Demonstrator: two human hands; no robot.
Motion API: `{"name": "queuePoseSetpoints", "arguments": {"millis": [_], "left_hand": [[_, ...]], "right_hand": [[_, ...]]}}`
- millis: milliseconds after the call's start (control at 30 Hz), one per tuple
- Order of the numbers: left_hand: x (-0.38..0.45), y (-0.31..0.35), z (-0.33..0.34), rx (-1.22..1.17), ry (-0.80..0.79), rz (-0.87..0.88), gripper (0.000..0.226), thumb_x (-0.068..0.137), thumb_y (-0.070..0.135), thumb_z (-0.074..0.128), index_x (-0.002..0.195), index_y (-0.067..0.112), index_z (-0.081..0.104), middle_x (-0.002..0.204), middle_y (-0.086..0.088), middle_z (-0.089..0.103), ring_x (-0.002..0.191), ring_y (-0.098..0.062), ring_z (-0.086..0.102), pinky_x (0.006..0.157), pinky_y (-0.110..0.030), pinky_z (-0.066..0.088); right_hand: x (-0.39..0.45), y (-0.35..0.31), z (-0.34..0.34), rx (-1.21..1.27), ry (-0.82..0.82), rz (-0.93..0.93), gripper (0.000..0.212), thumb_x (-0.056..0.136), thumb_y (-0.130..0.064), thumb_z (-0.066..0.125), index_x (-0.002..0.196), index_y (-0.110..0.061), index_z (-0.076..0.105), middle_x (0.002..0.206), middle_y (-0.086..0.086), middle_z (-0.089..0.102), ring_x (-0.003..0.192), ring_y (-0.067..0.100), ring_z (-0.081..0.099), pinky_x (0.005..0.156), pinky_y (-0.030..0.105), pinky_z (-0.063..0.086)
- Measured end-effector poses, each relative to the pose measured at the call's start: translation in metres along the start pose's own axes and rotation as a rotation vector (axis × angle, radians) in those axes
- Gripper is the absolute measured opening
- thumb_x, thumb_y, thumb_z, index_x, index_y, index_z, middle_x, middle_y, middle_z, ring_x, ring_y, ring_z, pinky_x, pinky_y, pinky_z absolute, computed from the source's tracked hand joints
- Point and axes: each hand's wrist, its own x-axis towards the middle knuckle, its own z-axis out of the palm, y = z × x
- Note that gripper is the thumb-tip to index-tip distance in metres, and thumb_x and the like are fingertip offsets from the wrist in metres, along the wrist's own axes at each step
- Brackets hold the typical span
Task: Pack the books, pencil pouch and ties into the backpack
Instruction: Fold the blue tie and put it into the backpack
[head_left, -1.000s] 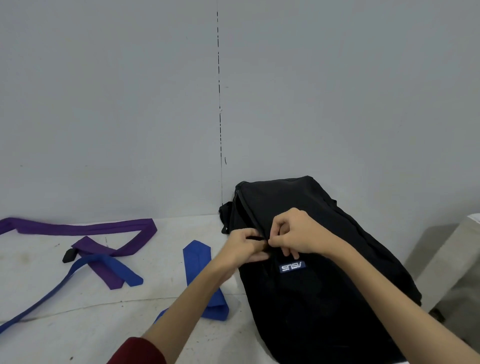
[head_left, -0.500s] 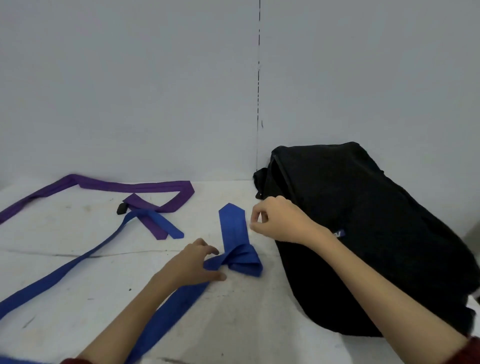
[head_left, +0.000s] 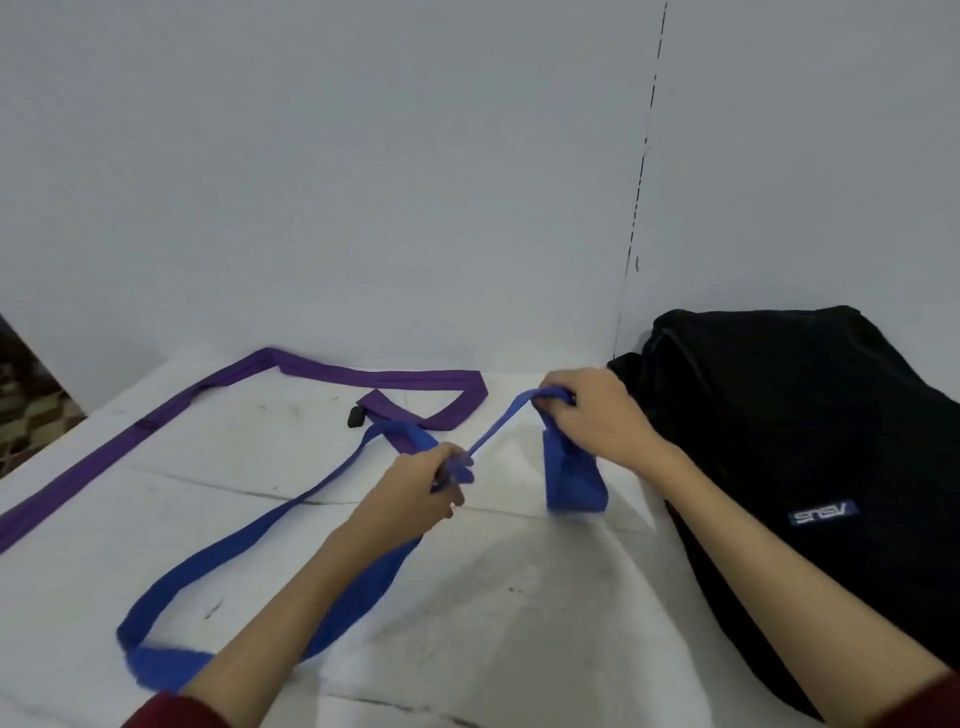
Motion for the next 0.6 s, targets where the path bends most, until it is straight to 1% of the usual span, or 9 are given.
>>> {"name": "queuePoseSetpoints", "arguments": {"millis": [100, 167, 200, 267, 300, 367, 400, 500, 600], "left_hand": [[-0.005, -0.014, -0.031, -0.161, -0.033, -0.079, 0.019, 0.096, 0.009, 0.049, 0.088, 0.018, 0.064, 0.058, 0.007, 0.061, 0.056, -0.011, 0.057, 0.062, -0.025, 0.054], [-0.005, -0.012, -0.057, -0.252, -0.04, -0.057, 0.012, 0.093, 0.013, 0.055, 0.089, 0.018, 0.066, 0.053, 0.012, 0.057, 0.054, -0.008, 0.047, 0.056, -0.02, 0.043], [-0.004, -0.007, -0.072, -0.293, -0.042, -0.026, 0.009, 0.091, 0.015, 0.058, 0.091, 0.018, 0.067, 0.056, 0.012, 0.056, 0.056, -0.008, 0.043, 0.056, -0.019, 0.039], [0.003, 0.01, -0.104, -0.324, -0.021, 0.047, 0.01, 0.088, 0.016, 0.062, 0.095, 0.019, 0.068, 0.062, 0.007, 0.053, 0.058, -0.009, 0.039, 0.057, -0.022, 0.032], [0.008, 0.02, -0.116, -0.306, -0.004, 0.083, 0.012, 0.088, 0.014, 0.06, 0.095, 0.019, 0.068, 0.061, 0.006, 0.05, 0.057, -0.009, 0.037, 0.056, -0.022, 0.031], [0.019, 0.048, -0.137, -0.223, 0.023, 0.183, 0.018, 0.091, 0.009, 0.052, 0.095, 0.02, 0.066, 0.061, 0.008, 0.05, 0.055, -0.007, 0.038, 0.054, -0.018, 0.033], [0.023, 0.063, -0.145, -0.176, 0.032, 0.247, 0.019, 0.092, 0.009, 0.051, 0.094, 0.022, 0.066, 0.065, 0.009, 0.054, 0.057, -0.005, 0.041, 0.056, -0.015, 0.035], [0.033, 0.102, -0.163, -0.115, 0.08, 0.376, 0.015, 0.09, 0.012, 0.056, 0.092, 0.024, 0.064, 0.075, 0.009, 0.059, 0.064, -0.003, 0.048, 0.062, -0.018, 0.038], [0.042, 0.126, -0.187, -0.089, 0.122, 0.43, 0.015, 0.088, 0.011, 0.055, 0.096, 0.022, 0.062, 0.071, 0.004, 0.053, 0.062, -0.007, 0.045, 0.061, -0.021, 0.035]], "right_hand": [[0.02, -0.008, -0.035, 0.235, 0.355, 0.059, 0.02, 0.089, -0.009, 0.048, 0.075, -0.009, 0.063, 0.067, 0.003, 0.06, 0.068, 0.025, 0.056, 0.065, 0.033, 0.045], [0.029, -0.01, -0.052, 0.247, 0.465, 0.108, 0.023, 0.091, -0.012, 0.047, 0.071, -0.015, 0.058, 0.073, 0.007, 0.063, 0.073, 0.028, 0.058, 0.067, 0.035, 0.046], [0.032, -0.011, -0.057, 0.135, 0.426, 0.145, 0.021, 0.092, -0.015, 0.048, 0.075, -0.017, 0.059, 0.079, 0.007, 0.064, 0.077, 0.028, 0.058, 0.067, 0.033, 0.043], [0.033, -0.016, -0.06, -0.115, 0.23, 0.189, 0.012, 0.089, -0.022, 0.056, 0.097, -0.018, 0.065, 0.1, 0.003, 0.066, 0.097, 0.024, 0.057, 0.074, 0.03, 0.04], [0.032, -0.022, -0.057, -0.172, 0.108, 0.184, 0.024, 0.086, -0.026, 0.062, 0.11, -0.021, 0.063, 0.113, -0.002, 0.063, 0.11, 0.022, 0.051, 0.082, 0.03, 0.039], [0.031, -0.046, -0.05, -0.088, -0.086, 0.124, 0.049, 0.08, -0.032, 0.072, 0.125, -0.03, 0.054, 0.13, -0.011, 0.05, 0.124, 0.017, 0.036, 0.098, 0.03, 0.034], [0.031, -0.065, -0.046, 0.034, -0.158, 0.083, 0.055, 0.078, -0.034, 0.075, 0.127, -0.033, 0.05, 0.132, -0.015, 0.047, 0.124, 0.013, 0.037, 0.1, 0.028, 0.034], [0.036, -0.108, -0.033, 0.391, -0.237, -0.026, 0.047, 0.08, -0.029, 0.073, 0.122, -0.028, 0.053, 0.121, -0.013, 0.059, 0.11, 0.004, 0.055, 0.09, 0.02, 0.043], [0.046, -0.134, -0.031, 0.669, -0.044, -0.052, 0.025, 0.089, -0.018, 0.064, 0.112, -0.013, 0.055, 0.095, 0.007, 0.072, 0.088, 0.021, 0.068, 0.082, 0.027, 0.052]]}}
